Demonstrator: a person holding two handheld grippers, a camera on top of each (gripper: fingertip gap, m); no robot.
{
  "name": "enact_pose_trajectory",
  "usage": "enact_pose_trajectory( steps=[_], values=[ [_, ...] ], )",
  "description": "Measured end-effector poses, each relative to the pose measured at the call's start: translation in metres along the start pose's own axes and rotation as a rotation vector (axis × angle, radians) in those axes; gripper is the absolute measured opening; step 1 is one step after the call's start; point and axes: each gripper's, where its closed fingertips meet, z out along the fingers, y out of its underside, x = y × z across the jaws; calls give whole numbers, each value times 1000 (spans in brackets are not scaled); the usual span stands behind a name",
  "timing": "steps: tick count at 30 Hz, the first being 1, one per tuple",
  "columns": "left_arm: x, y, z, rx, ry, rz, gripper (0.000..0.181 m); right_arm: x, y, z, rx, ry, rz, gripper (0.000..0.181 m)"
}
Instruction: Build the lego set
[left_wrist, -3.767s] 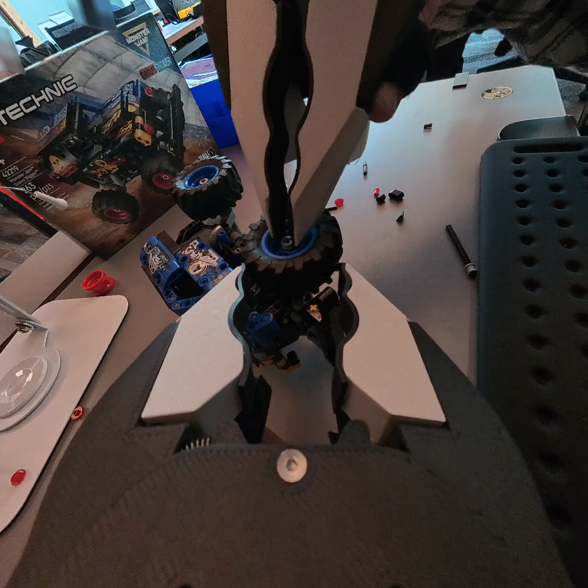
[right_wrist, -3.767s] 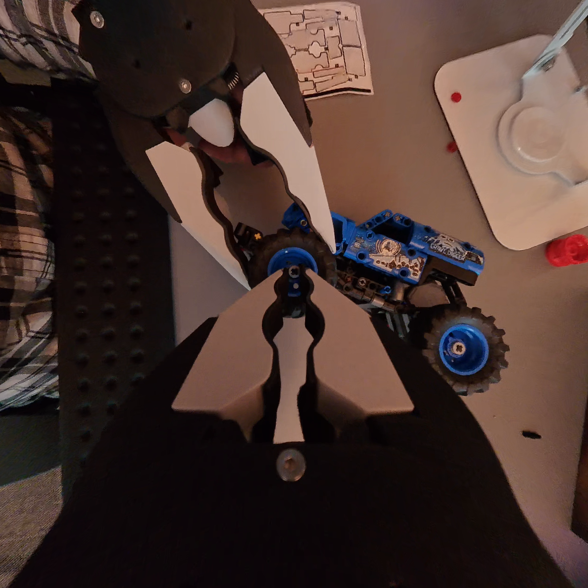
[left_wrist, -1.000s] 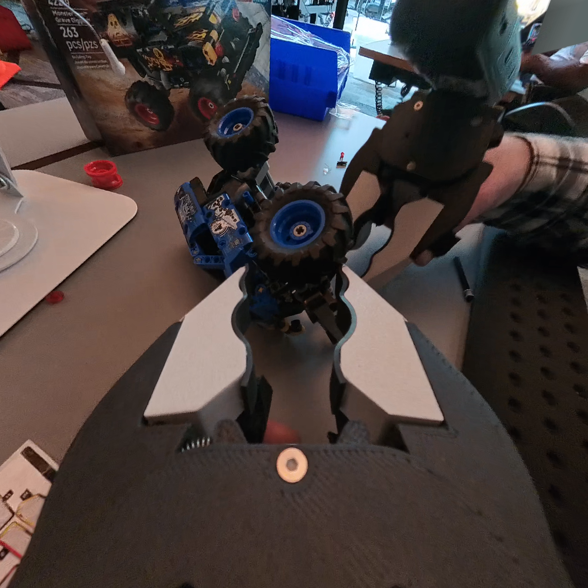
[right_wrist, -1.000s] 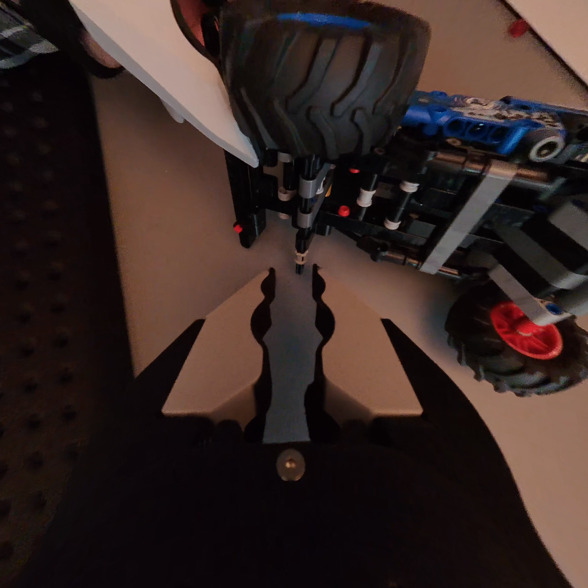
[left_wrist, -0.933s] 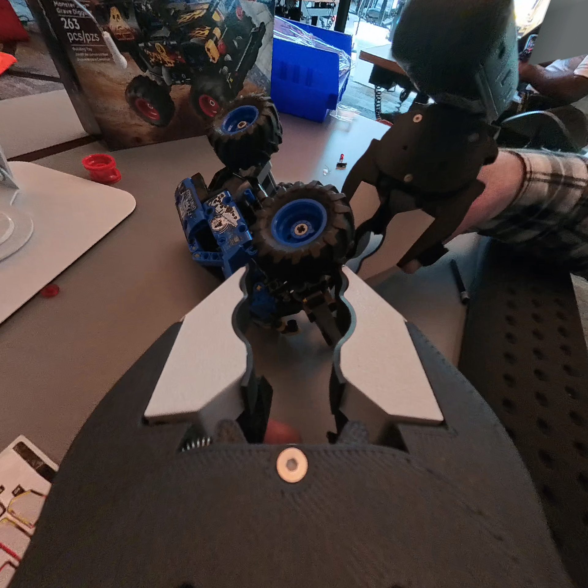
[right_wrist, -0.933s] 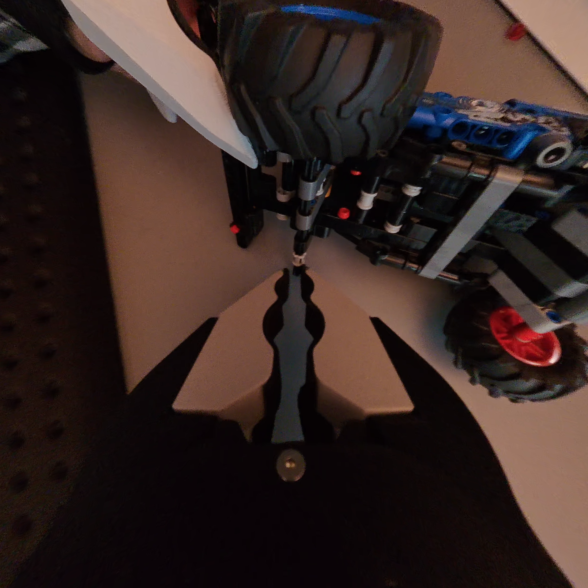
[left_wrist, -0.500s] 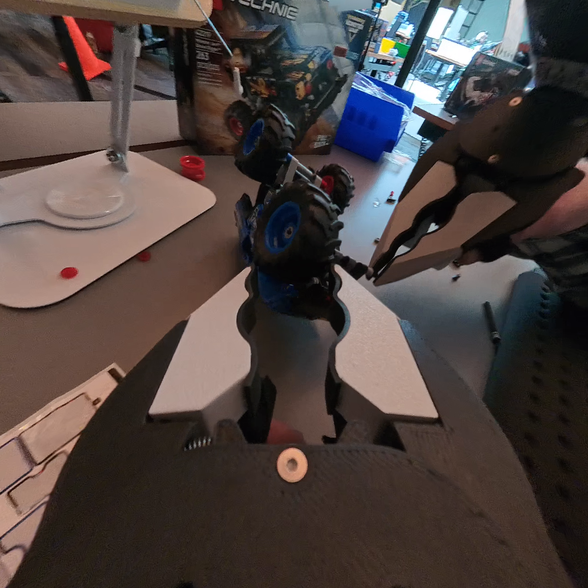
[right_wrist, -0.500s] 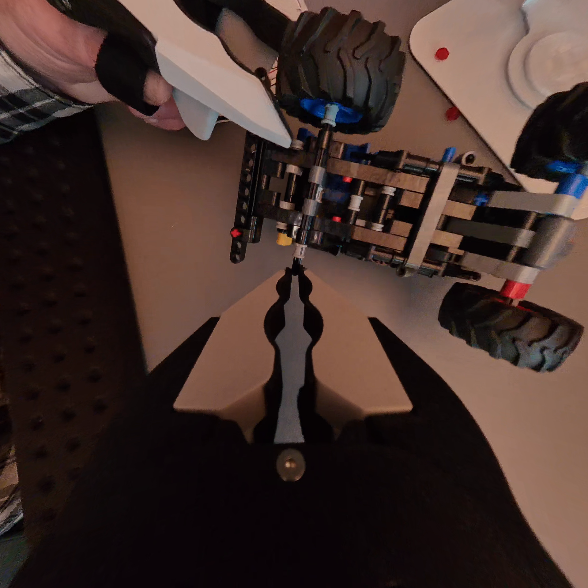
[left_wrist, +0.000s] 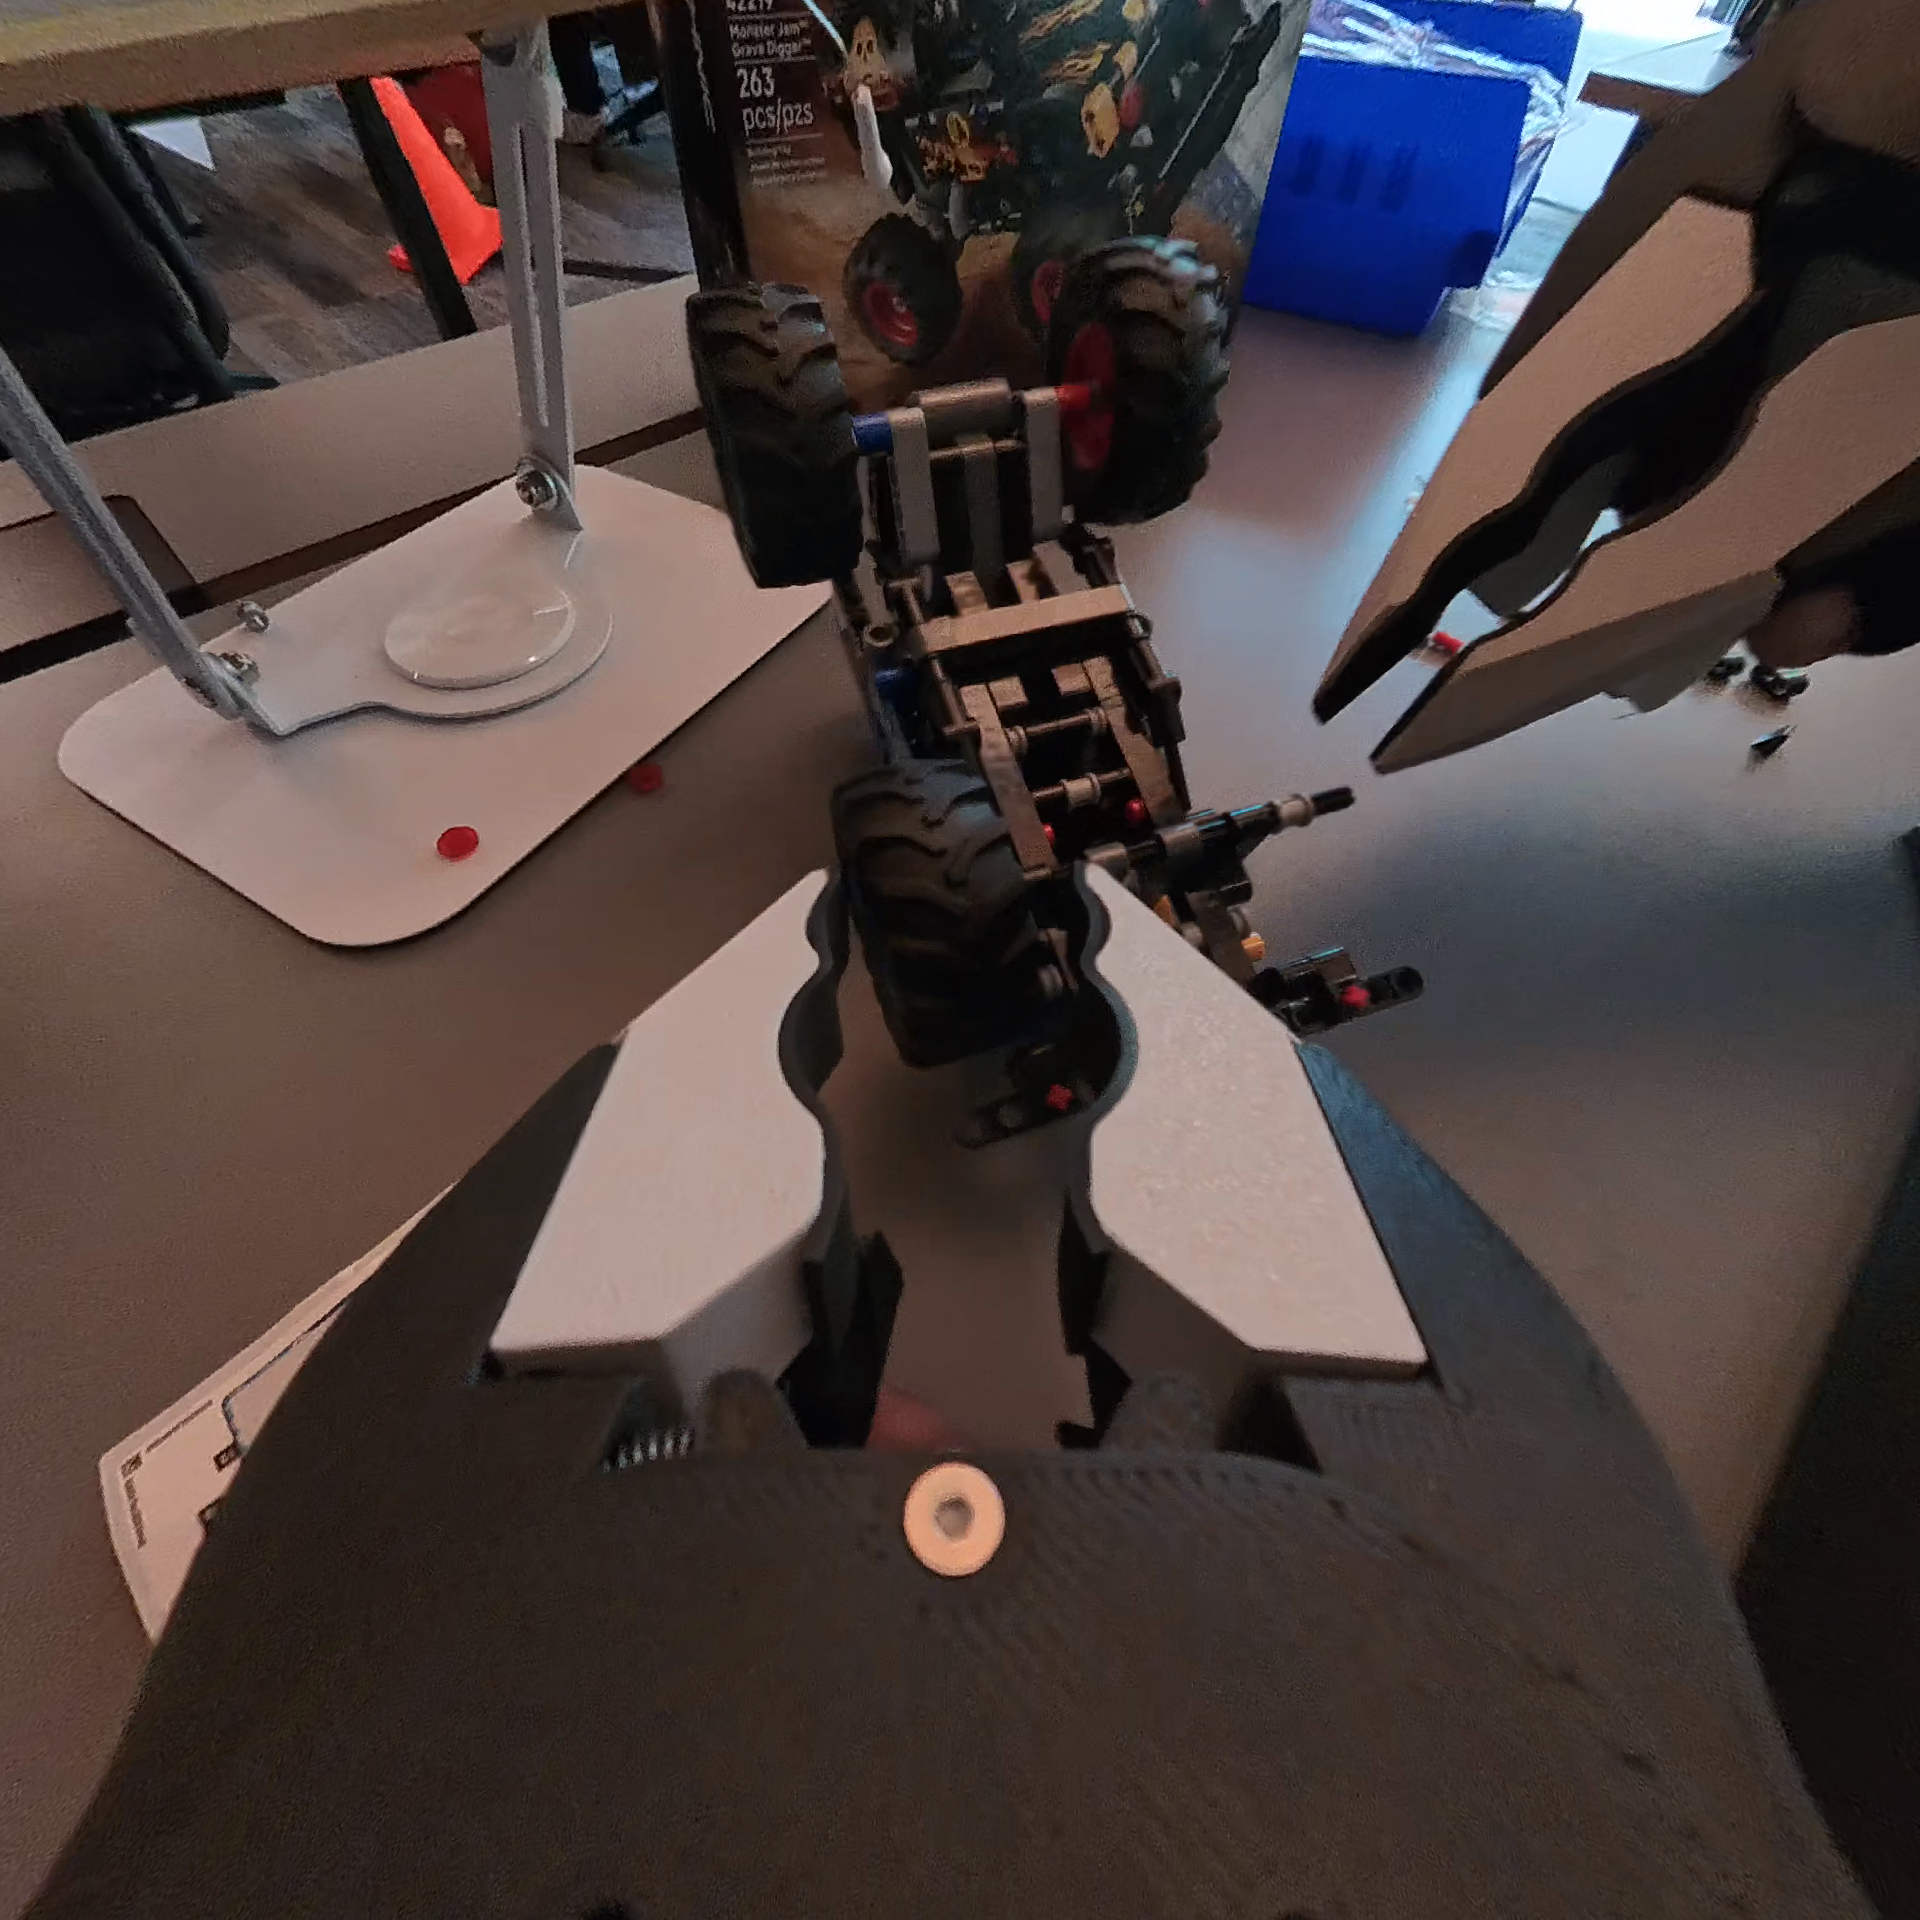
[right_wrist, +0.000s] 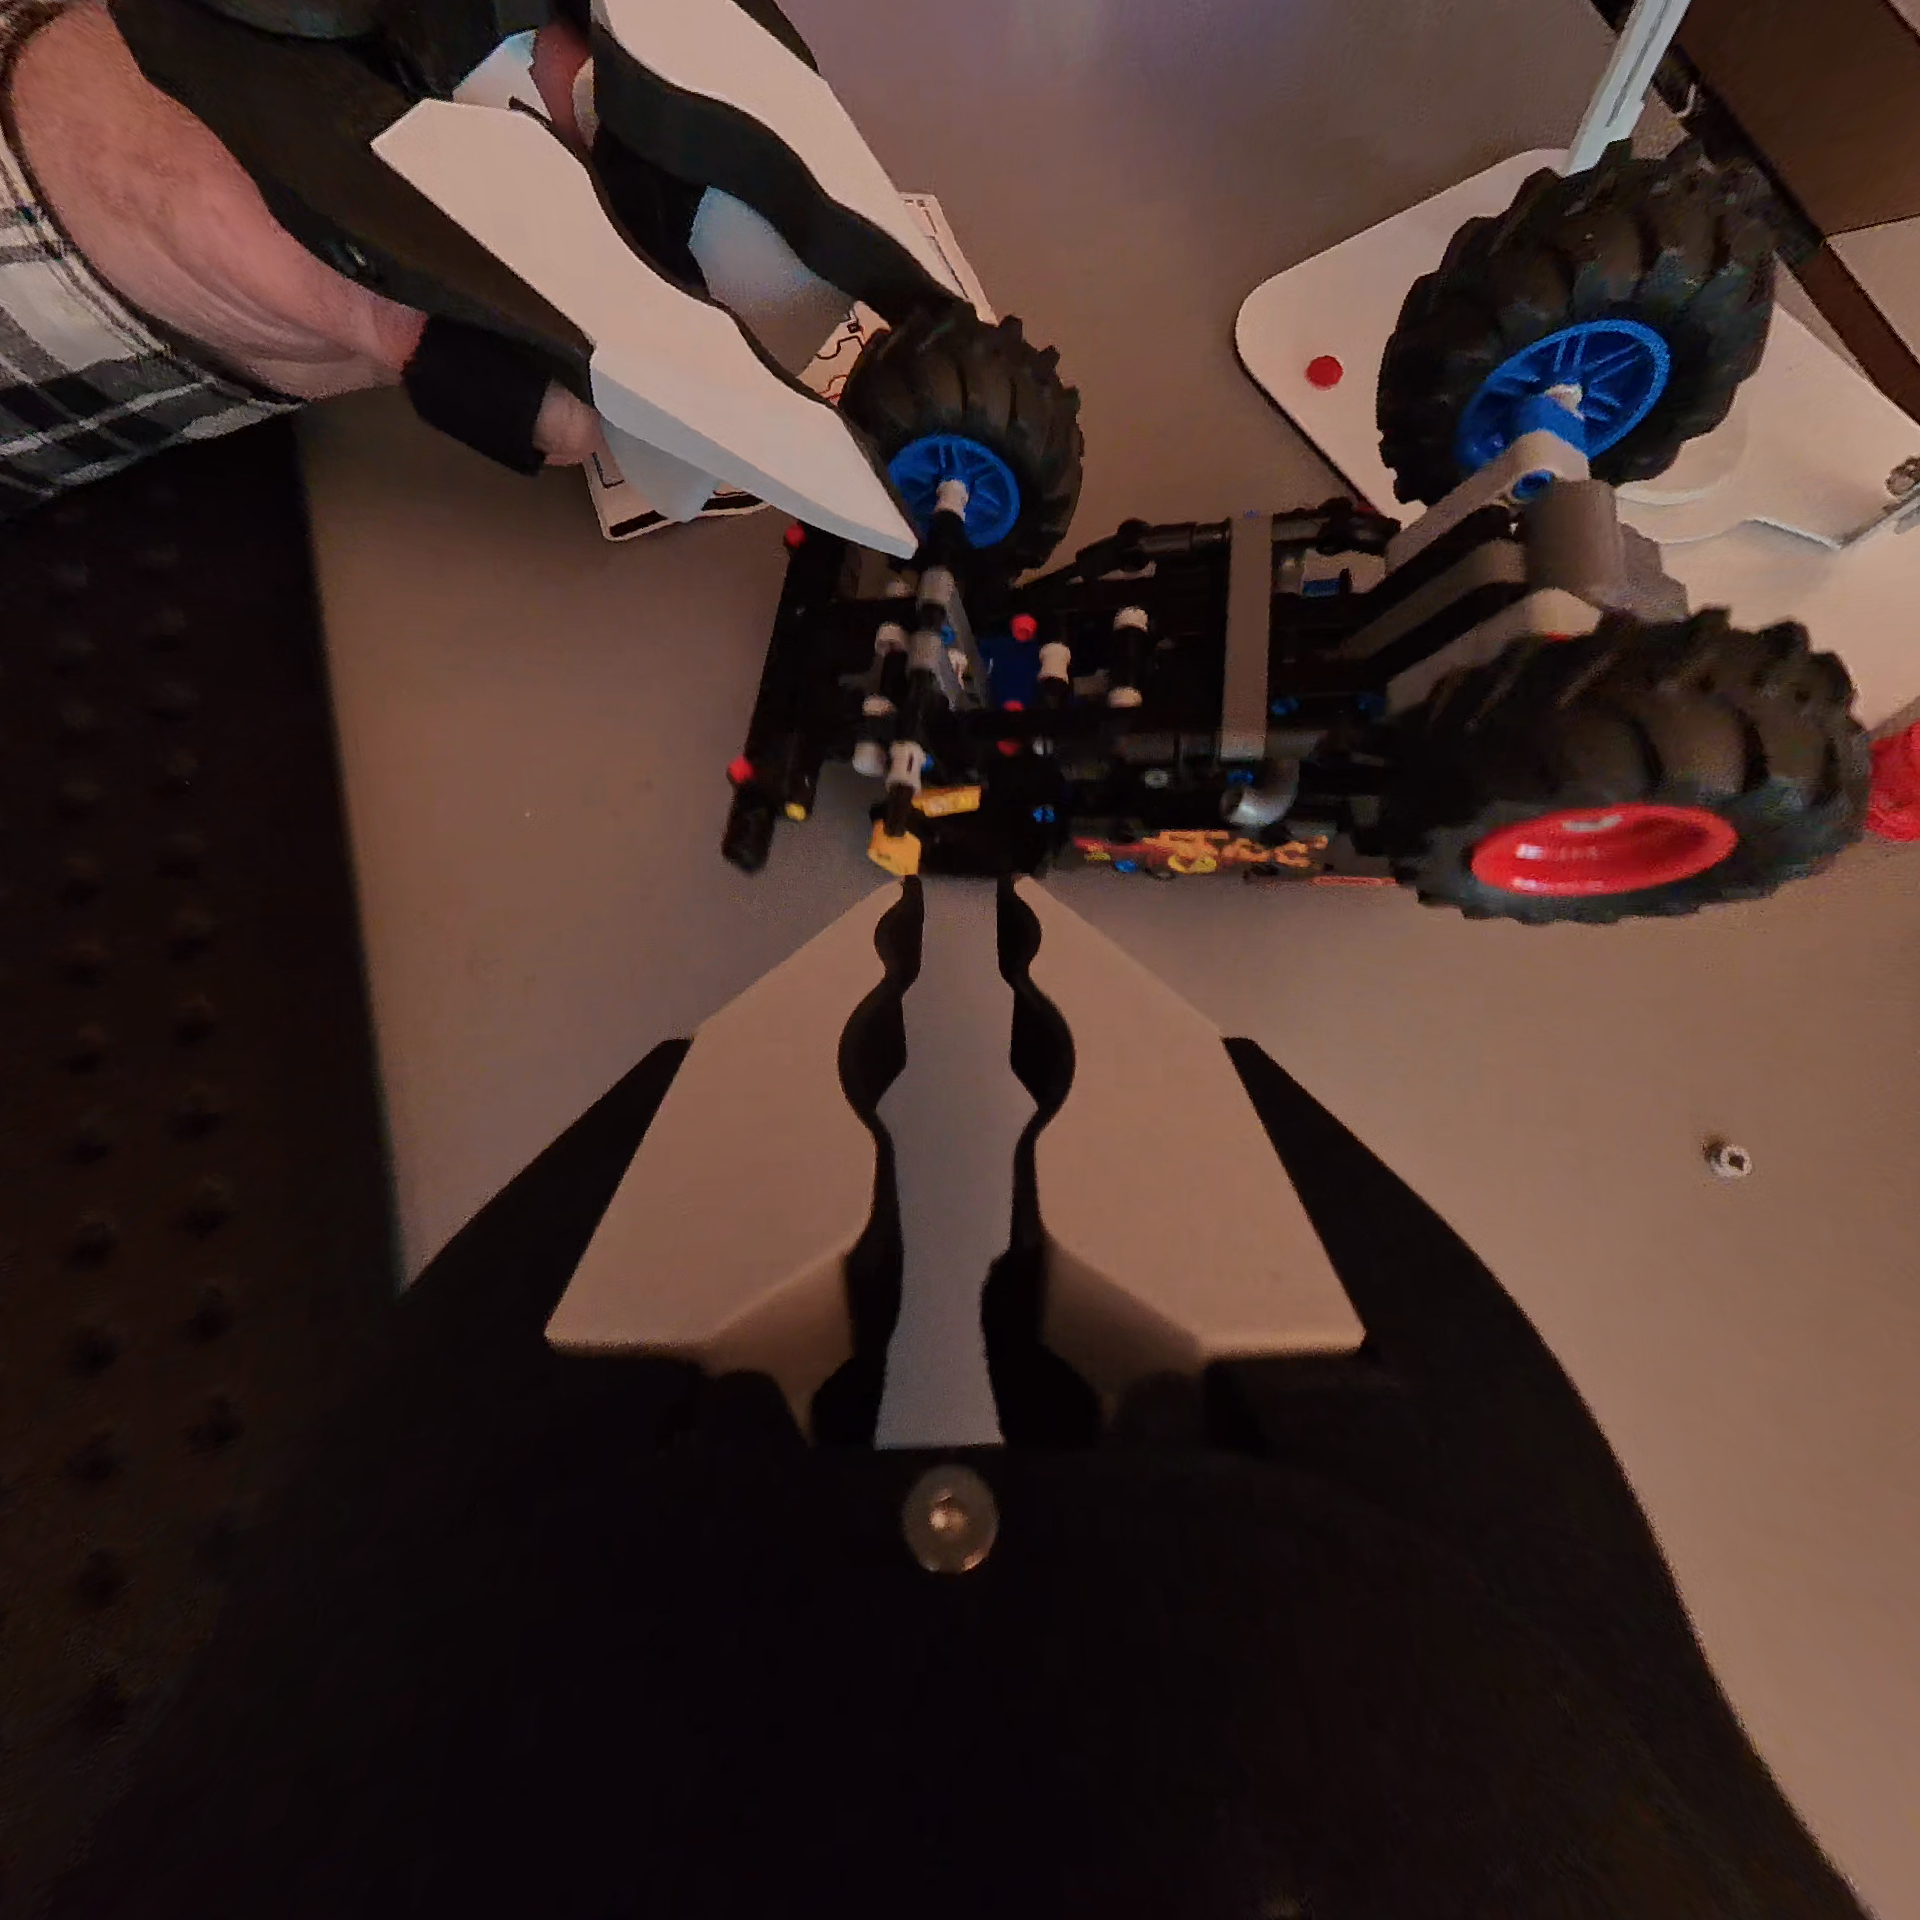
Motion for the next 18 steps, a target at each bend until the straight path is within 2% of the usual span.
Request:
enact_pose_trajectory(
  steps=[7,16,18],
  values=[
    [0,3,-5,-7,12,-4,50,9,14,-22,53,9,36,15],
    [0,6,-6,-21,-9,28,57,39,29,-87,157,141,125,18],
    [1,7,-5,-35,-17,47,67,37,31,-97,184,134,149,23]
  ],
)
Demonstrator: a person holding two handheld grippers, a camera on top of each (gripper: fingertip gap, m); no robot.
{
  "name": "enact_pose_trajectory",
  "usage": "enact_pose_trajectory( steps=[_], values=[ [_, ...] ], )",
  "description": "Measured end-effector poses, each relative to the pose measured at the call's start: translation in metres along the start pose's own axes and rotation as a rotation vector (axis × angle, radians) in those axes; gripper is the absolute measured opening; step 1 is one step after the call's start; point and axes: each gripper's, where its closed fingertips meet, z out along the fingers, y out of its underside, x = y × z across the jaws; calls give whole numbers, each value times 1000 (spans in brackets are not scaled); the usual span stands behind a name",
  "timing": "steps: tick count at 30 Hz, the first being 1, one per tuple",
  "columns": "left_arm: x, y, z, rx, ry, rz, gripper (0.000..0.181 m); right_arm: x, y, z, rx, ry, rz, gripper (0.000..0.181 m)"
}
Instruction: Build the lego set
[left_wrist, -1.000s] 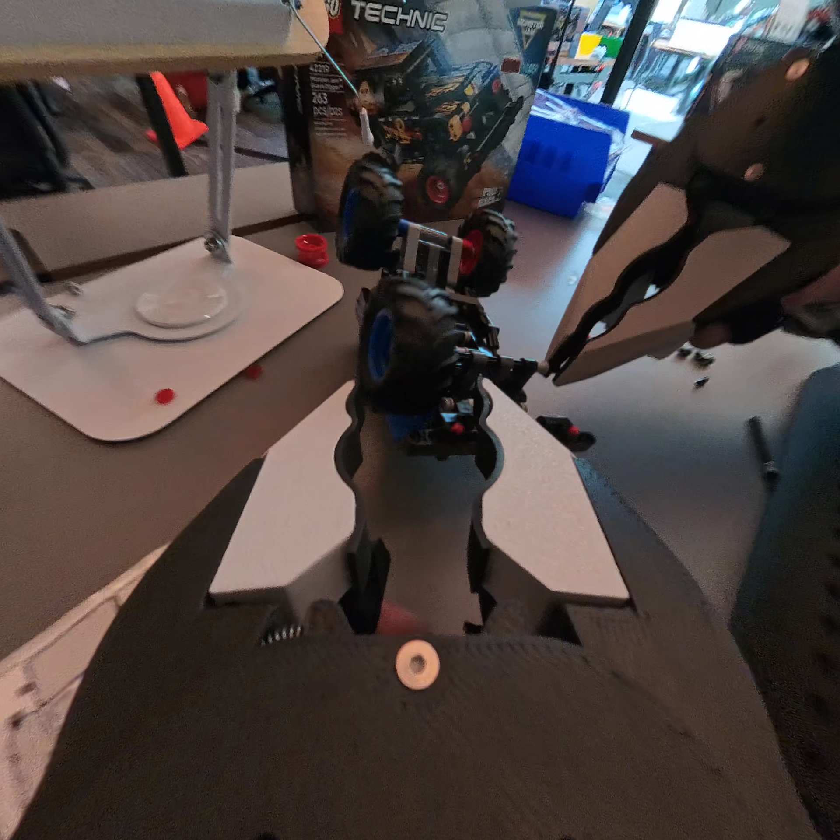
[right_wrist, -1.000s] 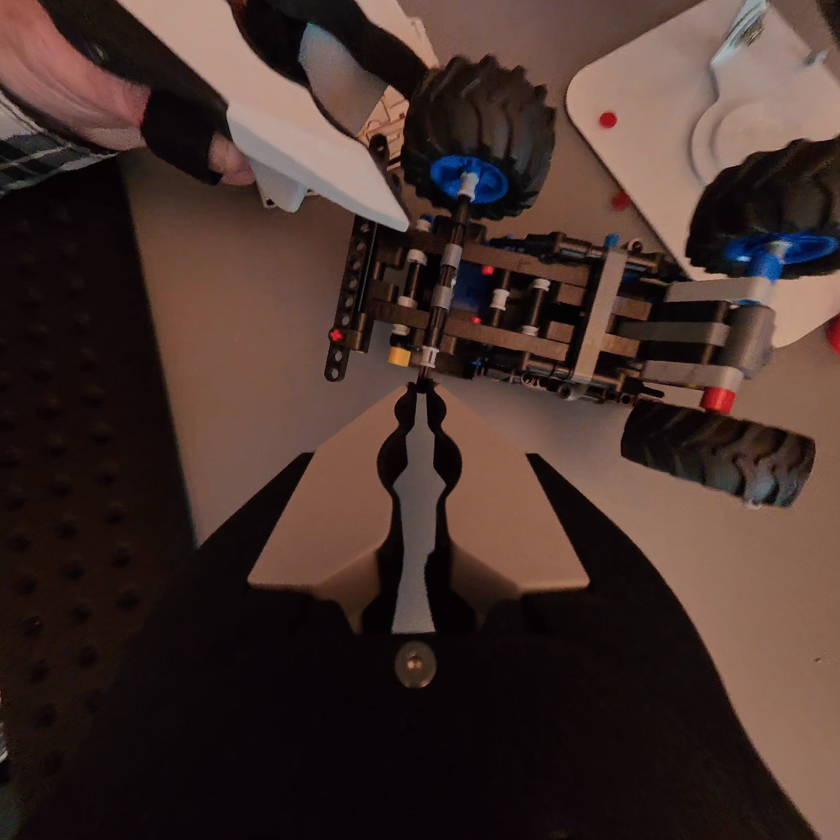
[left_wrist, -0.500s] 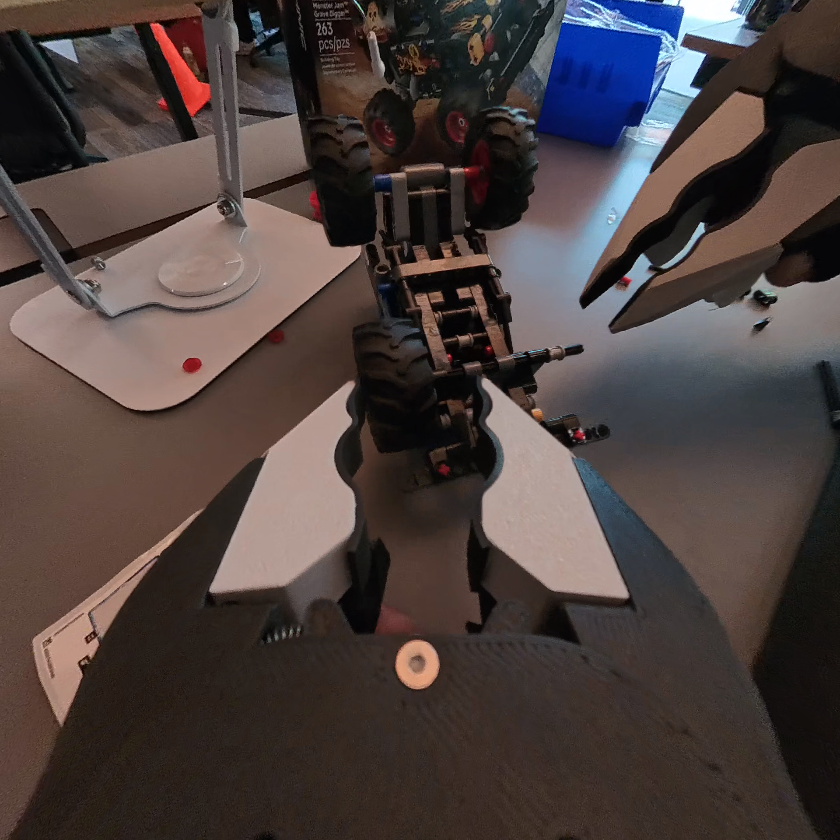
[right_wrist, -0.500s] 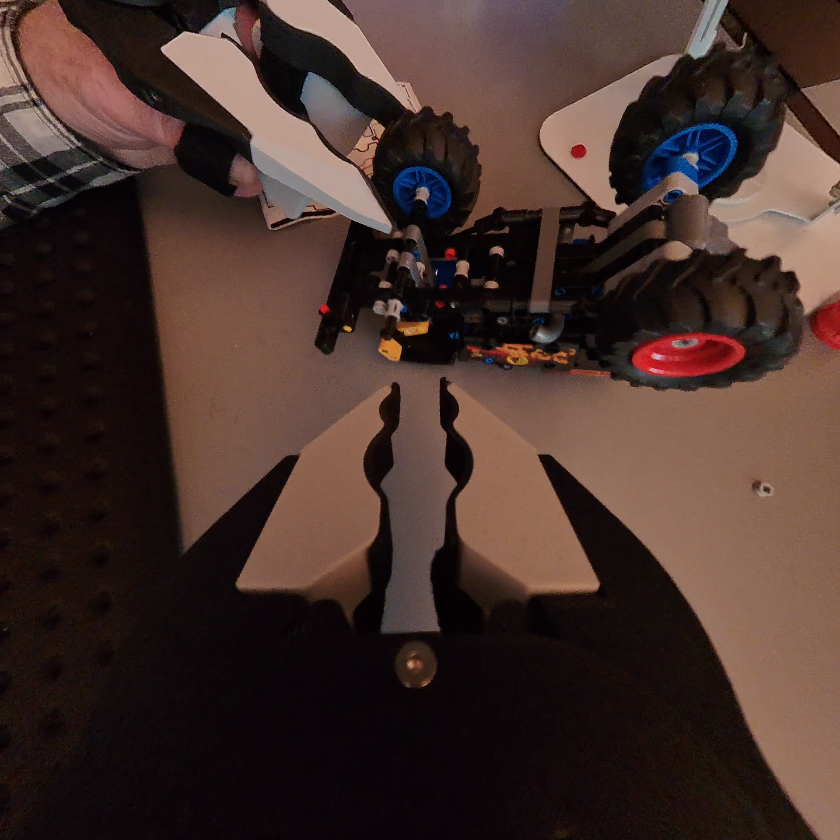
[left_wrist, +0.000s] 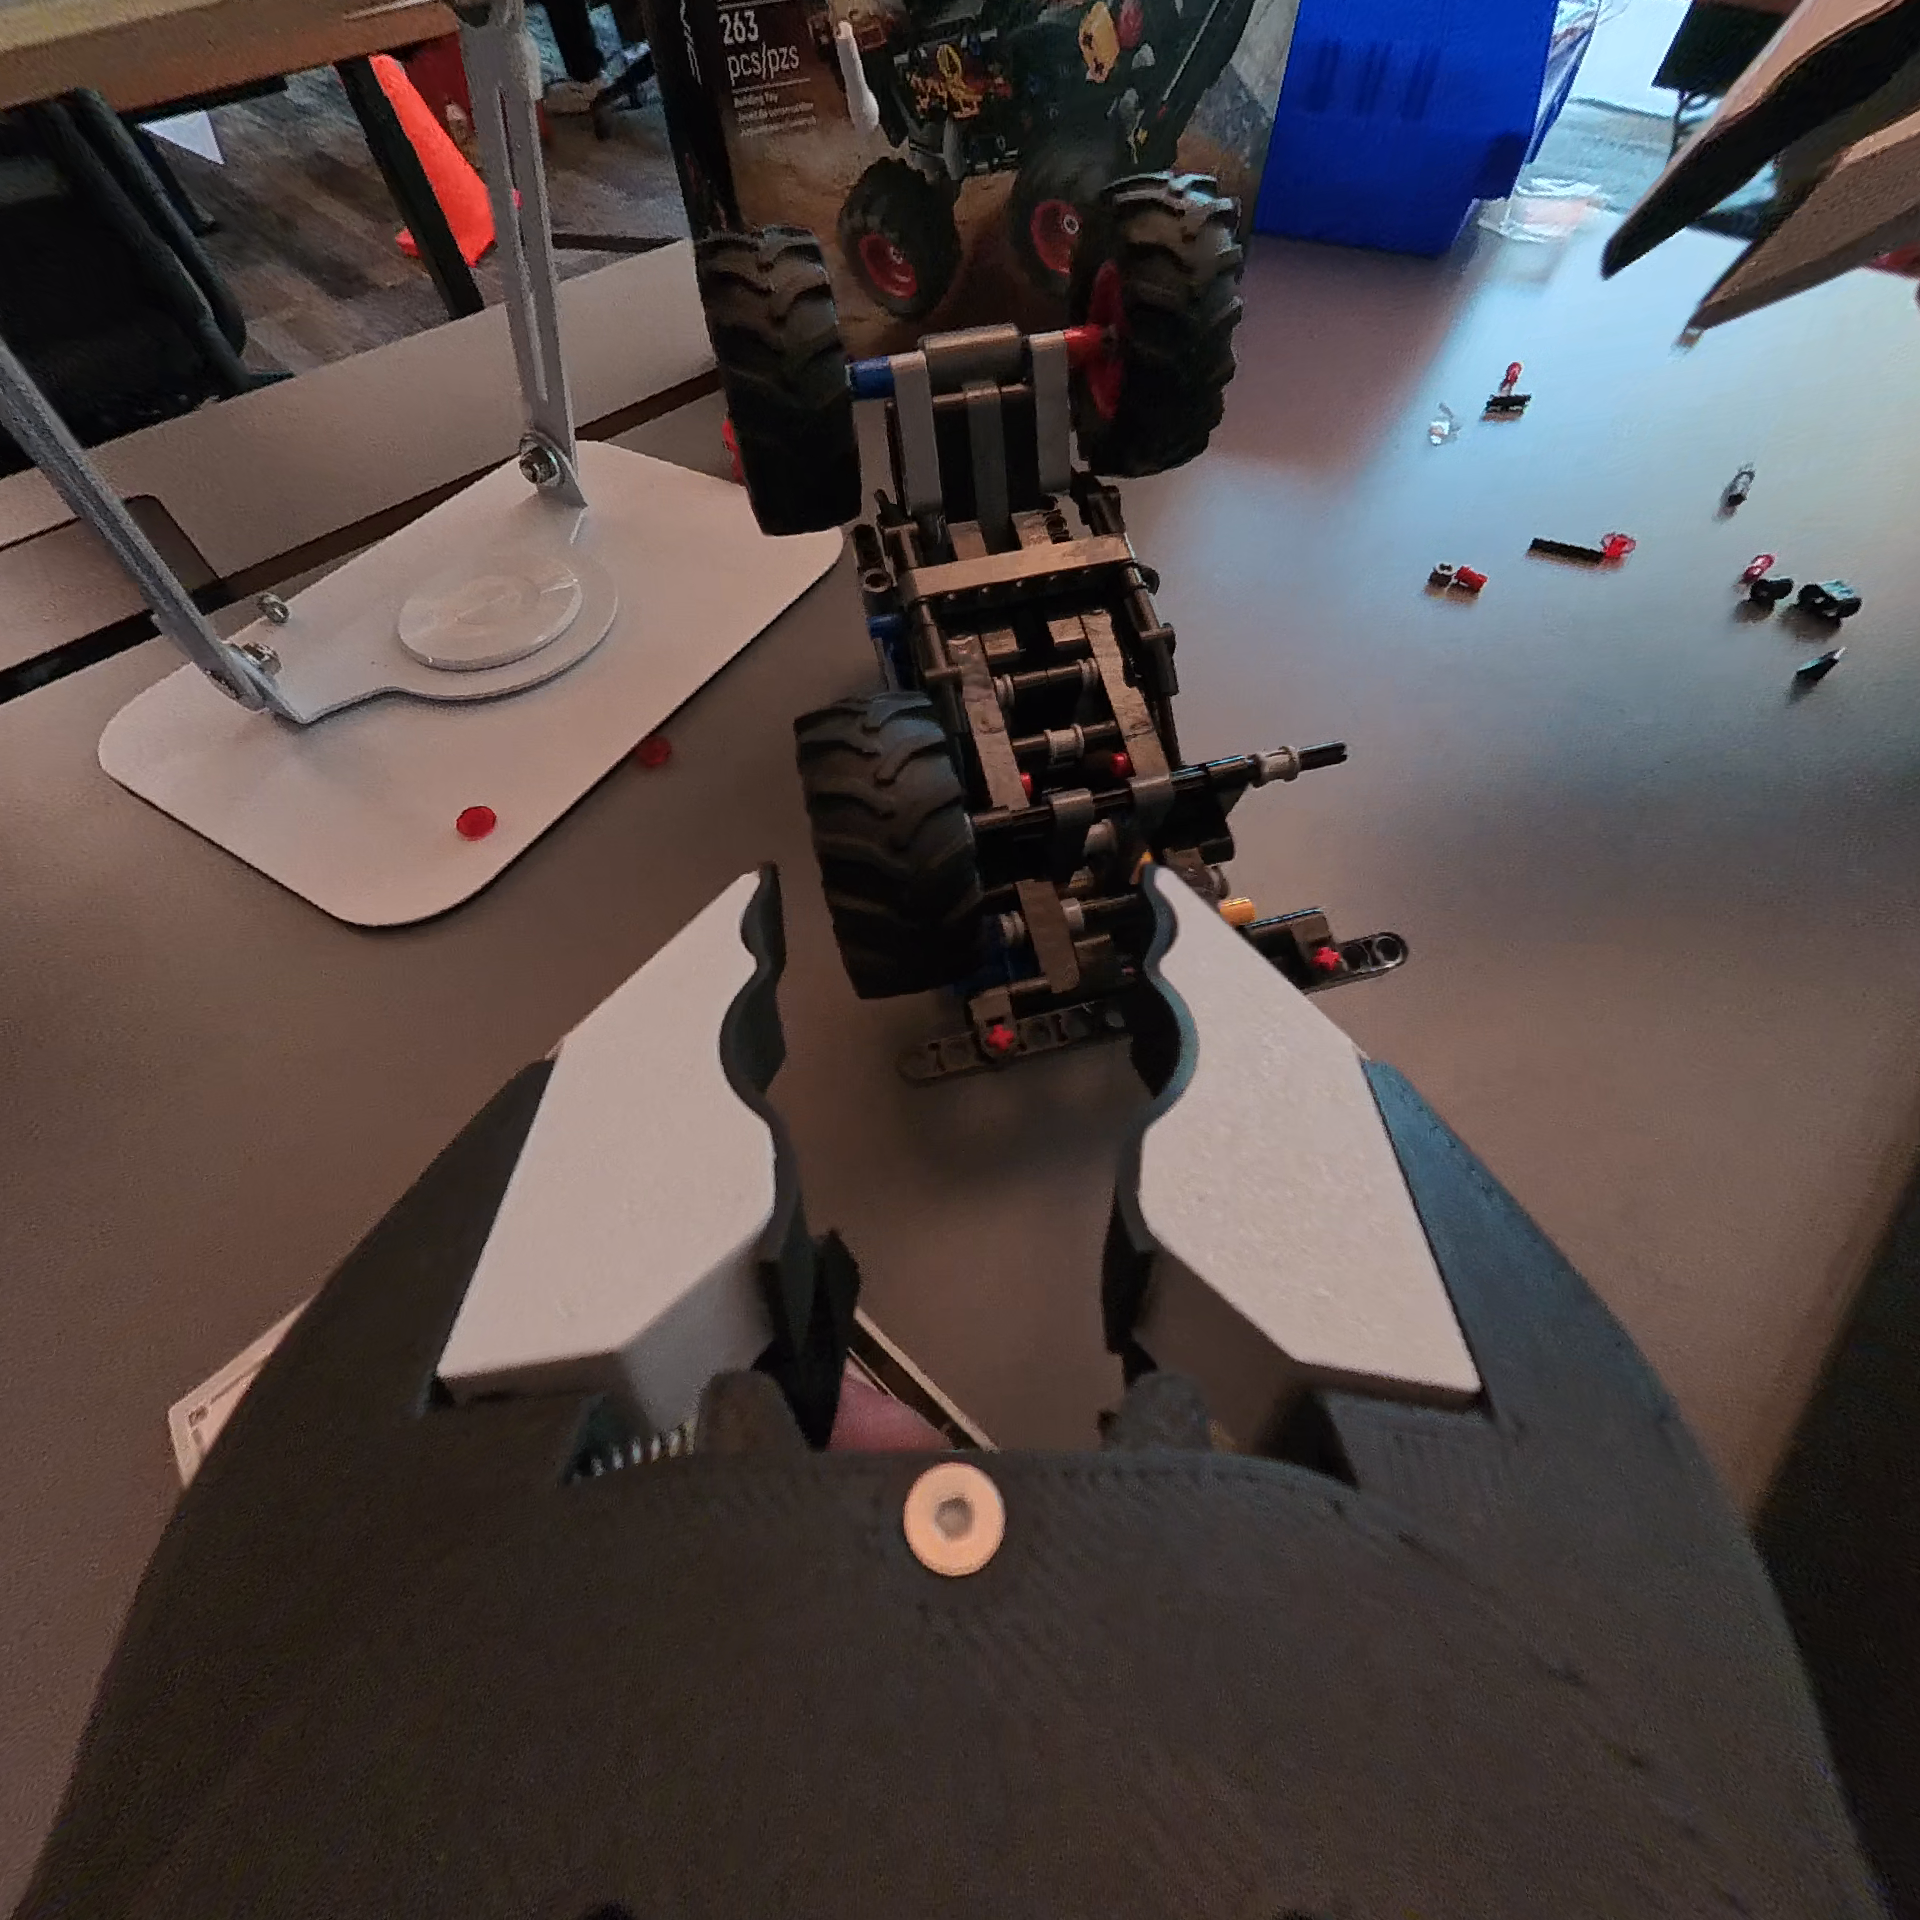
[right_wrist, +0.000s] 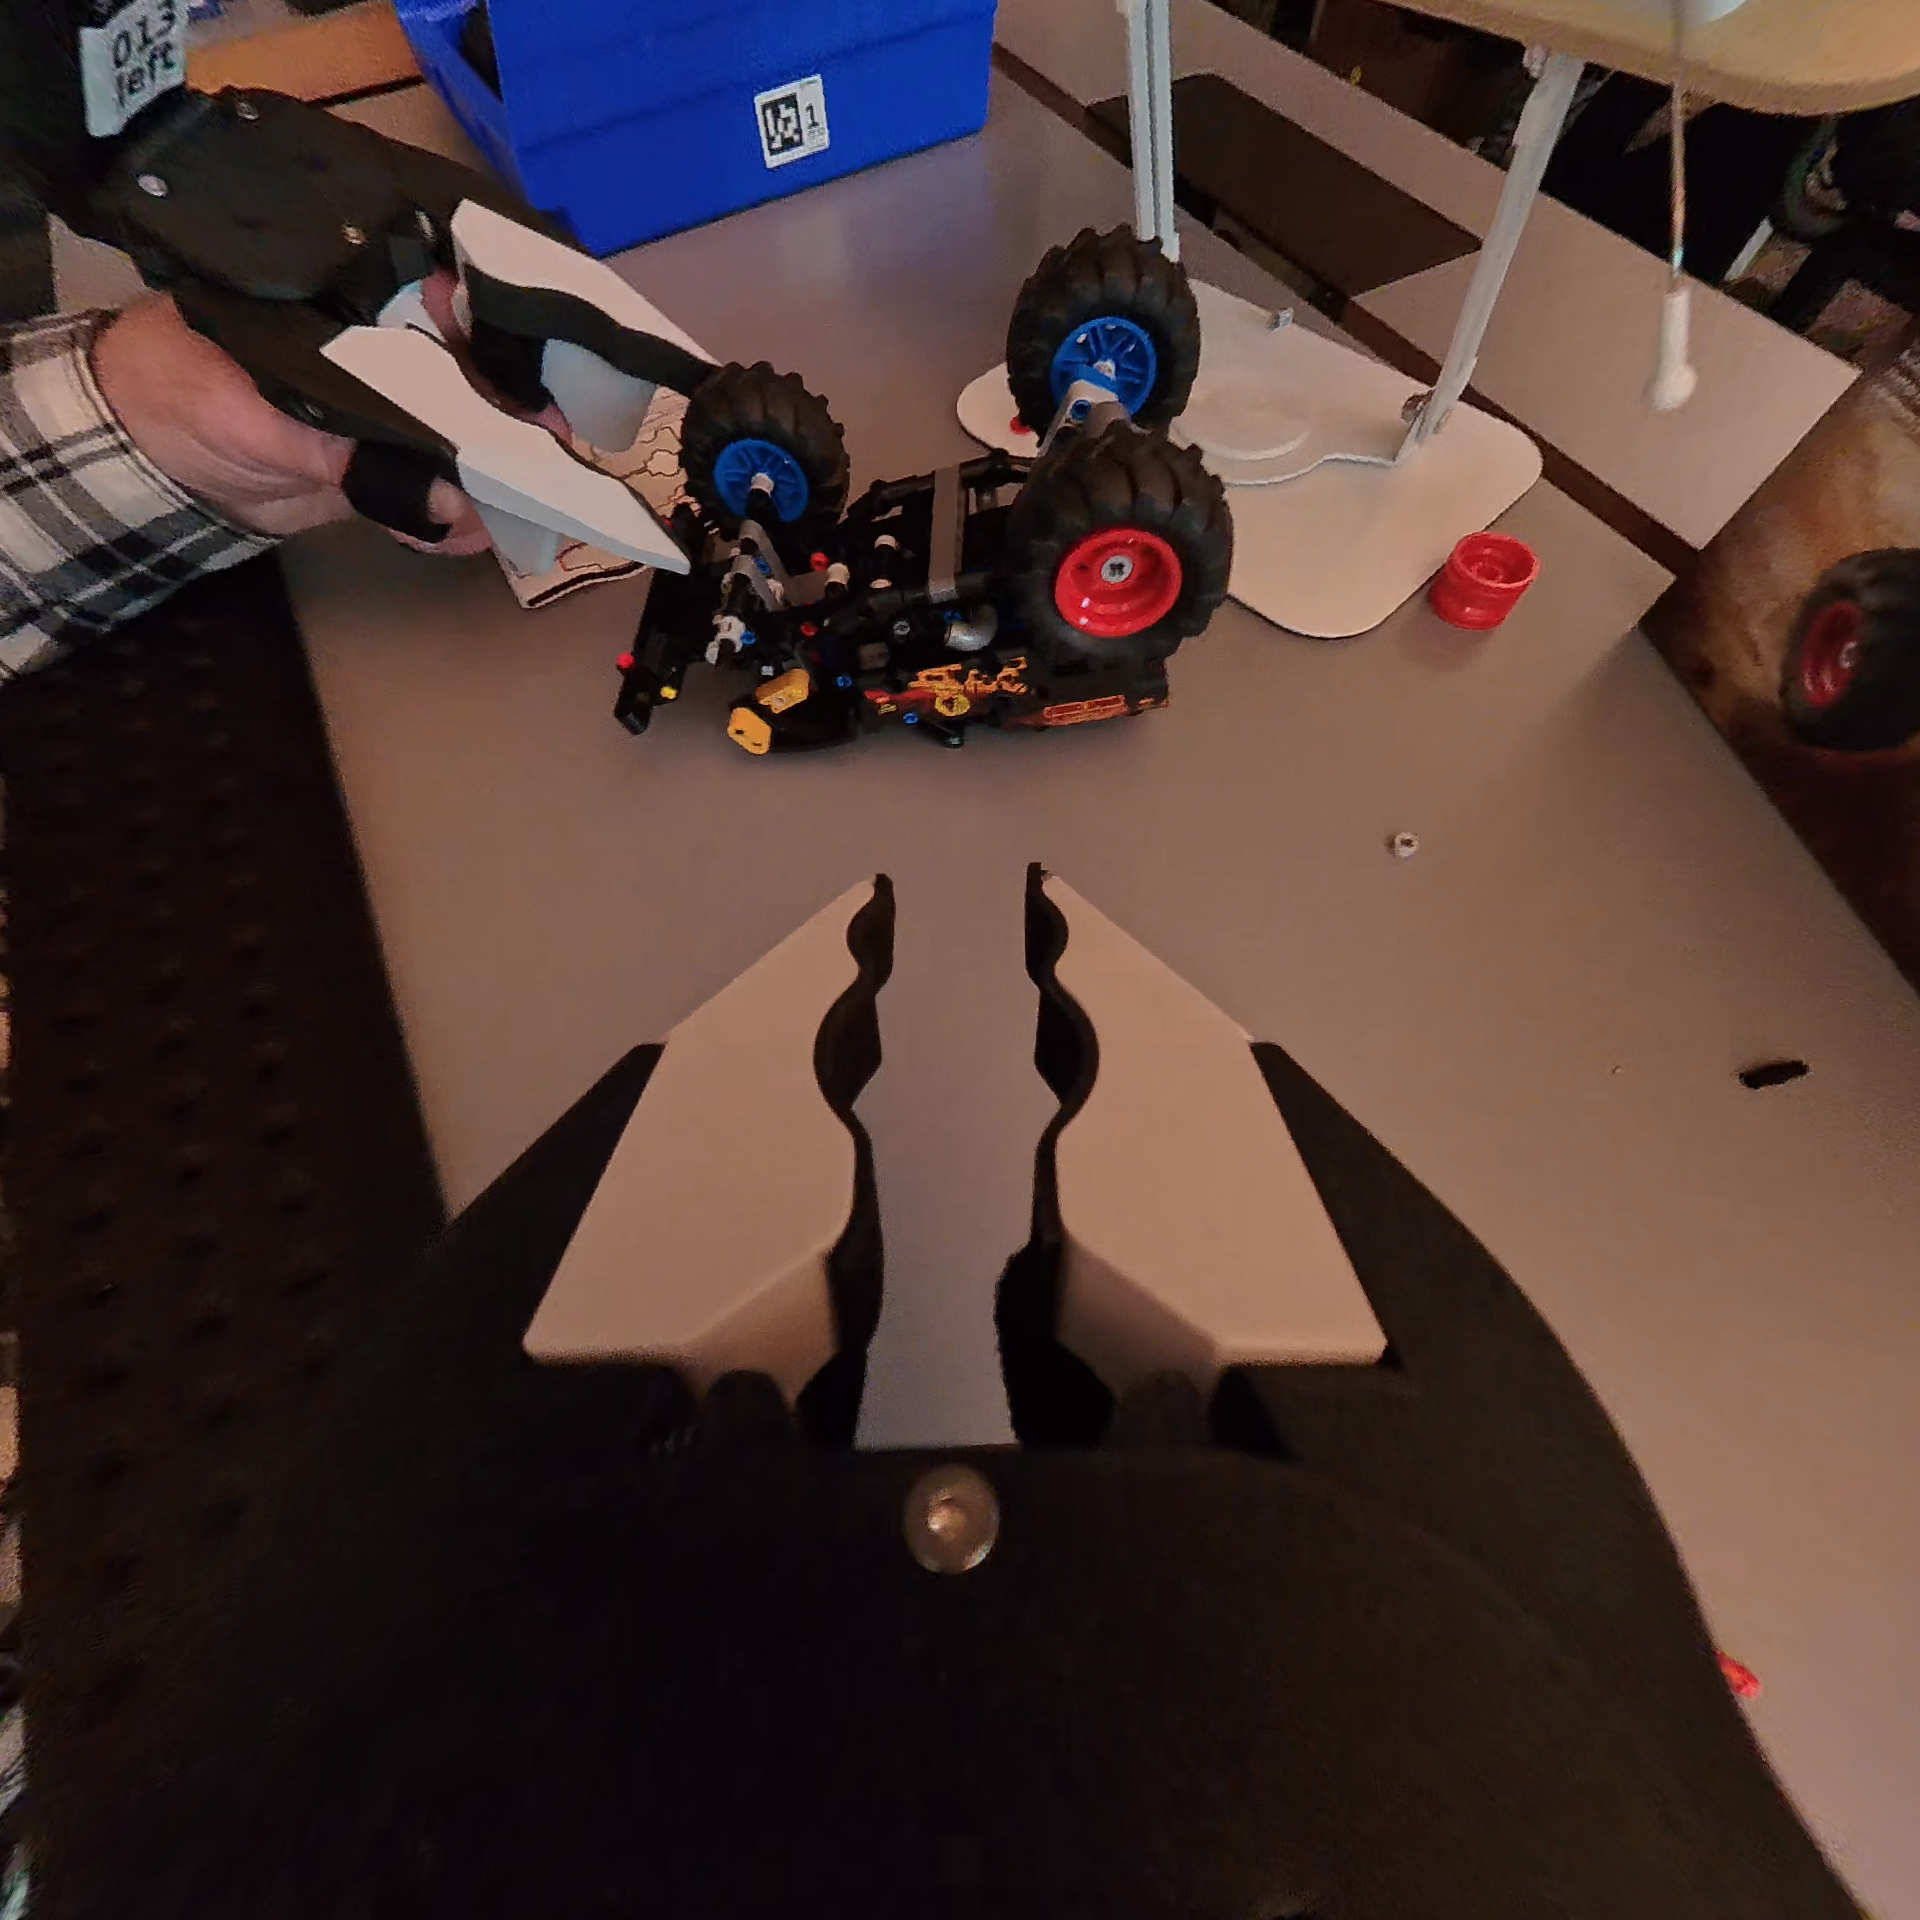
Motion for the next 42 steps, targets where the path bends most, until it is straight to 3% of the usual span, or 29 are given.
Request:
enact_pose_trajectory(
  steps=[4,9,12,20,22,42],
  values=[
    [9,3,6,-35,12,28,72,-30,-1,23,-13,-55,-24,20],
    [8,0,8,-28,-18,51,35,-67,-12,83,-47,-99,-77,23],
    [11,-1,10,-25,-24,77,36,-68,-12,98,-70,-94,-84,6],
    [12,1,12,-35,-30,81,34,-58,-13,96,-37,-54,-153,0],
    [13,1,12,-32,-17,66,33,-50,-10,94,-54,-34,-162,9],
    [14,0,12,-29,-38,80,30,-53,-9,103,-5,-96,-169,0]
  ],
)
